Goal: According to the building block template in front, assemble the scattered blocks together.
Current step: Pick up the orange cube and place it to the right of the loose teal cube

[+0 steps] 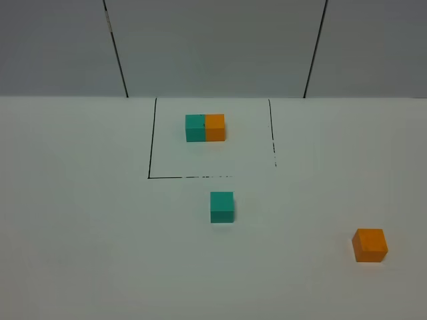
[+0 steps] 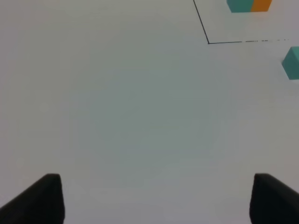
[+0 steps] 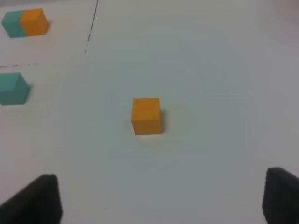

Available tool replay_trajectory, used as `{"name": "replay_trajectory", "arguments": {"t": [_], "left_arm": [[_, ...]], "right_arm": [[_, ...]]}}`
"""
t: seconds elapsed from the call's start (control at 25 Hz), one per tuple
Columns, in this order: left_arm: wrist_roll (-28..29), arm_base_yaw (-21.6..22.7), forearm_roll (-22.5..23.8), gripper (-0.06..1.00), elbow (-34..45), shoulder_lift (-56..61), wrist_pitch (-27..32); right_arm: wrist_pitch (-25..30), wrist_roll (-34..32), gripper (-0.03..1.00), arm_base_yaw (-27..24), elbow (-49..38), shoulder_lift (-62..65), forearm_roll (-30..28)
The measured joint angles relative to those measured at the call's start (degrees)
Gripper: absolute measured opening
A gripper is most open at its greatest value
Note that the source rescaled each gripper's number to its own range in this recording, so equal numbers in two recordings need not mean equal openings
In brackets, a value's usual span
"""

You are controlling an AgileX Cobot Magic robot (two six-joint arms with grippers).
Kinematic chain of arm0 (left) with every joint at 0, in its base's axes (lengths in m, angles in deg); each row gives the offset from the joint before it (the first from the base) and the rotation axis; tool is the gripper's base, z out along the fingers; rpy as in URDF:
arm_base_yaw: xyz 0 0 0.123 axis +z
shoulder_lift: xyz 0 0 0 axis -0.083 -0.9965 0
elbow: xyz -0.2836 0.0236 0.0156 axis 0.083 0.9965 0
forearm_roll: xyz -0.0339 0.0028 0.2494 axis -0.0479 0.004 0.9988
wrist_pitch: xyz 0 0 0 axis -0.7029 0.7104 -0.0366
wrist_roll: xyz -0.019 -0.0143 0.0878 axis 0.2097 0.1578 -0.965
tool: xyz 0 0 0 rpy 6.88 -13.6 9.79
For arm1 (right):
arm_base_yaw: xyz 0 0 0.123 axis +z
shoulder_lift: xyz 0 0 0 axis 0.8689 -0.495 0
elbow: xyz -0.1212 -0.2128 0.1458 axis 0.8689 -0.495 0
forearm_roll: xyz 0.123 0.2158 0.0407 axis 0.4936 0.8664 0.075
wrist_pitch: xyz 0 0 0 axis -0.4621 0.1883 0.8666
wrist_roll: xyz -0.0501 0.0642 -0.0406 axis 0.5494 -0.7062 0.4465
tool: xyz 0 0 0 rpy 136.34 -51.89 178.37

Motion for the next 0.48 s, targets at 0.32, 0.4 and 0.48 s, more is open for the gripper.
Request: {"name": "replay_trajectory", "arguments": {"t": [0.32, 0.4, 0.48], "left_arm": [[0.3, 0.0, -0.1, 0.68, 0.0, 0.0, -0.1], [0.3, 0.0, -0.1, 0.68, 0.0, 0.0, -0.1], [0.3, 0.0, -0.1, 0.68, 0.0, 0.0, -0.1]], "right_arm": [[0.0, 0.0, 0.72, 0.0, 0.0, 0.0, 0.0], [0.0, 0.0, 0.72, 0.0, 0.0, 0.0, 0.0], [0.0, 0.0, 0.72, 0.0, 0.0, 0.0, 0.0]]}}
